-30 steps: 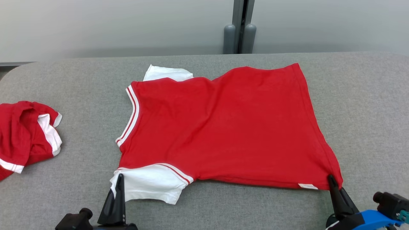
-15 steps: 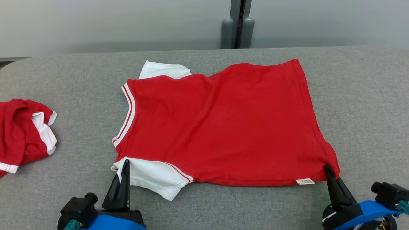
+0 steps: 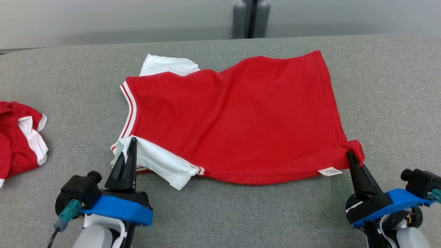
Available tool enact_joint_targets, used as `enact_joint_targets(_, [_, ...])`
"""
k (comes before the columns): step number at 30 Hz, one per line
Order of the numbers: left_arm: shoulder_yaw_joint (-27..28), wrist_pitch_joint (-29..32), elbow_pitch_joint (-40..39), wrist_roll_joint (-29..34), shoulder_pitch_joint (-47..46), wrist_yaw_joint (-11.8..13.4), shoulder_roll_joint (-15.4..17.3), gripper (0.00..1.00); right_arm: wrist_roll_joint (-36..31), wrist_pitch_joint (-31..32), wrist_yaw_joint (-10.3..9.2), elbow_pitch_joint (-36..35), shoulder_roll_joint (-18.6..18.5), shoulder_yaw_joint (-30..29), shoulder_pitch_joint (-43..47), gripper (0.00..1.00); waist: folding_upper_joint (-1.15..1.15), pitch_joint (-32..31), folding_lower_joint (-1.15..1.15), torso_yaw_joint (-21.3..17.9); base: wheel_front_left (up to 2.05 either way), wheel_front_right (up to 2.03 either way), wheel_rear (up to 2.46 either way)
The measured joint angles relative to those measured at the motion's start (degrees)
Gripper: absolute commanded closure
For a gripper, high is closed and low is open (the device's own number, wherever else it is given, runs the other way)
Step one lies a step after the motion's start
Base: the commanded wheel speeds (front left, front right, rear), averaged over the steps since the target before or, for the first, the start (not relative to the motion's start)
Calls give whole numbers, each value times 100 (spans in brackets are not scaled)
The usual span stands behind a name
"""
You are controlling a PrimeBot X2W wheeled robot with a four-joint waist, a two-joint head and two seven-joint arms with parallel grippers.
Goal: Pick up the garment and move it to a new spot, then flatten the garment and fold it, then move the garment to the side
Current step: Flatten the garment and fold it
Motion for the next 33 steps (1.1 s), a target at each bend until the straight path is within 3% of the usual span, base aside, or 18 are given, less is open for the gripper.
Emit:
enact_joint_targets(19, [-44,-82,1193,48,-1186,-168,133,100,-69,98,0,1079,-70,55,-1348,100,0,411,0,-97,0,0,0])
enact_joint_targets(20, [-45,-83,1260,47,-1234,-170,125,100,-74,34,0,1126,-70,70,-1419,19,0,429,0,-97,0,0,0])
enact_joint_targets(21, [-45,-87,1322,46,-1274,-179,111,100,-74,-2,0,1182,-71,86,-1486,0,0,441,0,-97,0,0,0])
enact_joint_targets(22, [-46,-90,1371,46,-1313,-181,102,65,-71,-29,0,1240,-75,110,-1545,0,0,452,0,-97,0,0,0])
enact_joint_targets(23, [-42,-91,1415,47,-1348,-186,87,0,-73,-118,0,1274,-83,132,-1579,0,0,459,0,-92,0,0,0])
enact_joint_targets(33, [325,-108,1246,181,-998,-177,-66,0,-246,-597,0,1495,-478,363,-1346,0,0,299,-1,8,0,0,0])
